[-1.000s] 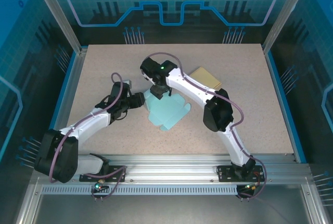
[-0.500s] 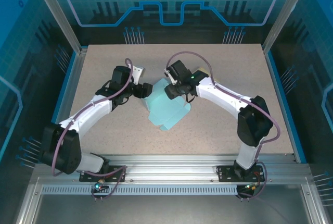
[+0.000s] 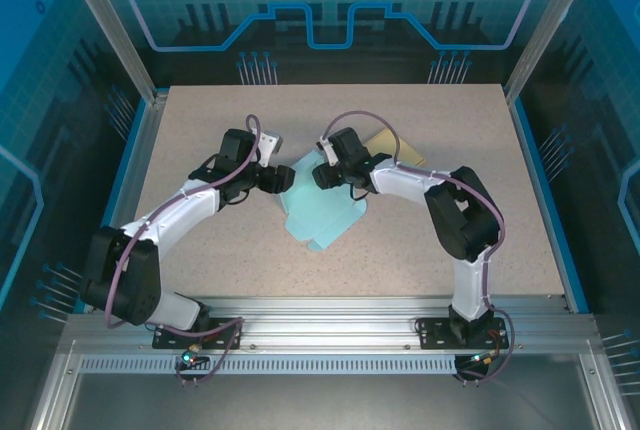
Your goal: Fold the paper box
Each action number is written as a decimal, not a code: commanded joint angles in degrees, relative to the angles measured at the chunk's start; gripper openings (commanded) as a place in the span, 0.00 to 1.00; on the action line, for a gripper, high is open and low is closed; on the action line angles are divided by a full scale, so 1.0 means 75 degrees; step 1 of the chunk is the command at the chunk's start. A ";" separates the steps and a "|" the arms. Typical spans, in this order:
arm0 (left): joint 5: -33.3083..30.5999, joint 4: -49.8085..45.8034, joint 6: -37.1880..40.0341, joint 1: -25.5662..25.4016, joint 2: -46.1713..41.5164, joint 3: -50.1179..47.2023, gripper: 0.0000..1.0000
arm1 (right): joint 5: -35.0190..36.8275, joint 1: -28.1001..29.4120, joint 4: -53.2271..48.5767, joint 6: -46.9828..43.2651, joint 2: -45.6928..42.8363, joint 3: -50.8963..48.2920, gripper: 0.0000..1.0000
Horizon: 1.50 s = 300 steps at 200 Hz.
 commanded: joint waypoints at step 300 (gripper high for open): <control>-0.0899 -0.0226 -0.2395 0.0590 -0.1953 -0.0468 0.78 | 0.4801 0.1119 -1.1068 -0.3025 0.4773 0.7092 0.00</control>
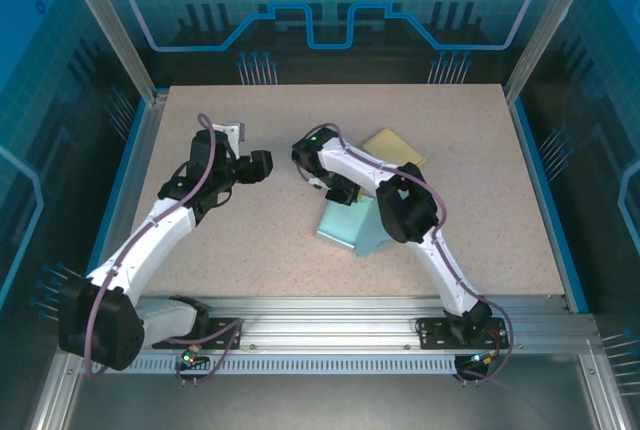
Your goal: Fold the paper box
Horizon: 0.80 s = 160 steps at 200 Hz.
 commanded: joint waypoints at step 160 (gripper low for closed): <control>-0.0087 0.0215 -0.0164 0.0183 -0.0119 -0.0092 0.79 | 0.1746 0.1342 0.2008 -0.1390 -0.0170 0.0125 0.65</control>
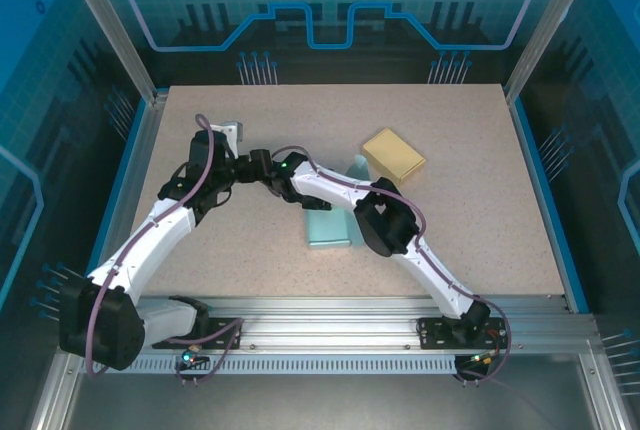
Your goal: Fold the paper box
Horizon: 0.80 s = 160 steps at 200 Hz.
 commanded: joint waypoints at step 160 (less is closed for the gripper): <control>0.0376 -0.0052 -0.0086 0.0239 -0.0123 0.0071 0.79 | 0.0203 0.0263 0.0458 0.4918 -0.5732 -0.2166 0.73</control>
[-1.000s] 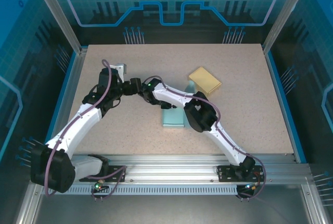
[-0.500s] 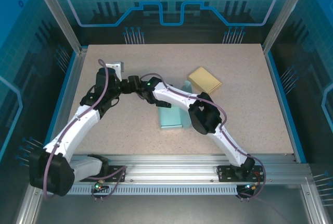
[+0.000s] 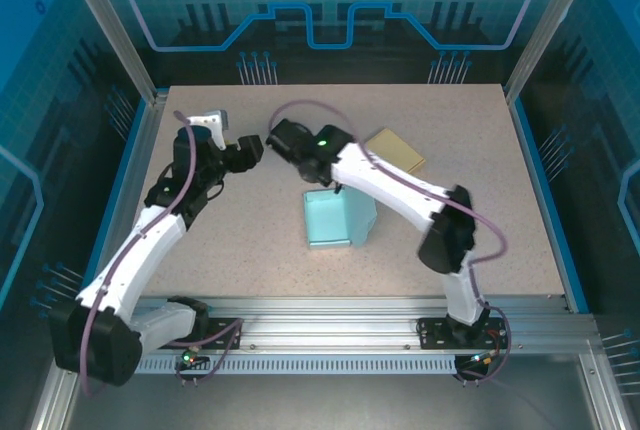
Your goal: Fold the paper box
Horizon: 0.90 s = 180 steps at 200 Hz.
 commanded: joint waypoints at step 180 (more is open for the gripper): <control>0.1566 0.0522 0.0182 0.0017 0.1787 0.0345 0.82 | -0.2837 -0.0314 0.3053 0.6073 -0.4536 -0.6853 0.49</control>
